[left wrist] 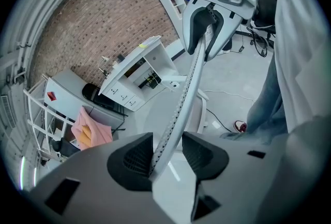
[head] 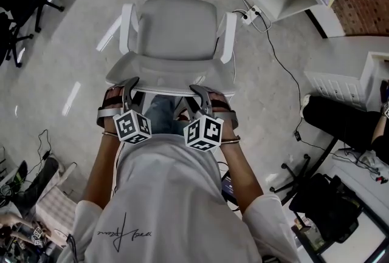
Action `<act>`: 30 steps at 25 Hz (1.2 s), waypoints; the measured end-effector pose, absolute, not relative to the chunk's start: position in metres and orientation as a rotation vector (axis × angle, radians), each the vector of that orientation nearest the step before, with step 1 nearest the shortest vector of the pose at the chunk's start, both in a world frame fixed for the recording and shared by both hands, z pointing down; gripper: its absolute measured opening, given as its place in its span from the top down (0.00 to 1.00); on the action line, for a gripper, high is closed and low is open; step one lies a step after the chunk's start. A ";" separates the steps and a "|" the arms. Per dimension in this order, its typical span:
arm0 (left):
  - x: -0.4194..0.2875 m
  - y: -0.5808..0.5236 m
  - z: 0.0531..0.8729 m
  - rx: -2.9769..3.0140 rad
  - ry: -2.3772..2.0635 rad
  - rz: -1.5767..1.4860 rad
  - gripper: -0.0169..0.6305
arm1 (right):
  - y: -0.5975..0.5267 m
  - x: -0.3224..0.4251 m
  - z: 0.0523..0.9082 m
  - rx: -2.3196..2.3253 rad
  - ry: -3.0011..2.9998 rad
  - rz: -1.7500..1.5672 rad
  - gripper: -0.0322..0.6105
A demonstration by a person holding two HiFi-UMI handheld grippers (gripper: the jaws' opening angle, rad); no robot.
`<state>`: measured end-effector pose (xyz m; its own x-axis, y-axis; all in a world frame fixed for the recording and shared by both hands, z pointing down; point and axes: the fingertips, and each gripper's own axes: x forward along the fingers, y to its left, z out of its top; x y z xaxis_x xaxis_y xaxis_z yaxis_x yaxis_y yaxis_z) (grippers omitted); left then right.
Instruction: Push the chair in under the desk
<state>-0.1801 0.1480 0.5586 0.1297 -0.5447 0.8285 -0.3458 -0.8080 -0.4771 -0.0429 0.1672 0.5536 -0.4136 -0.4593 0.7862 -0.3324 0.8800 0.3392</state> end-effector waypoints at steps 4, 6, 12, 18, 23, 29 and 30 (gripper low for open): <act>-0.181 0.136 0.559 -2.228 0.866 -1.758 0.72 | 0.156 -0.045 0.554 0.588 -2.040 -0.163 0.71; -0.182 0.130 0.559 -2.228 0.857 -1.755 0.72 | 0.150 -0.045 0.554 0.595 -2.041 -0.162 0.71; -0.180 0.112 0.560 -2.230 0.836 -1.731 0.72 | 0.132 -0.044 0.556 0.623 -2.043 -0.149 0.70; -0.184 0.102 0.561 -2.238 0.813 -1.694 0.72 | 0.121 -0.048 0.557 0.653 -2.028 -0.143 0.70; -0.186 0.094 0.562 -2.249 0.779 -1.661 0.72 | 0.114 -0.050 0.558 0.660 -2.011 -0.128 0.69; -0.186 0.078 0.562 -2.242 0.761 -1.622 0.72 | 0.098 -0.050 0.559 0.673 -1.996 -0.127 0.69; -0.186 0.075 0.562 -2.239 0.759 -1.616 0.72 | 0.096 -0.050 0.559 0.677 -1.996 -0.128 0.69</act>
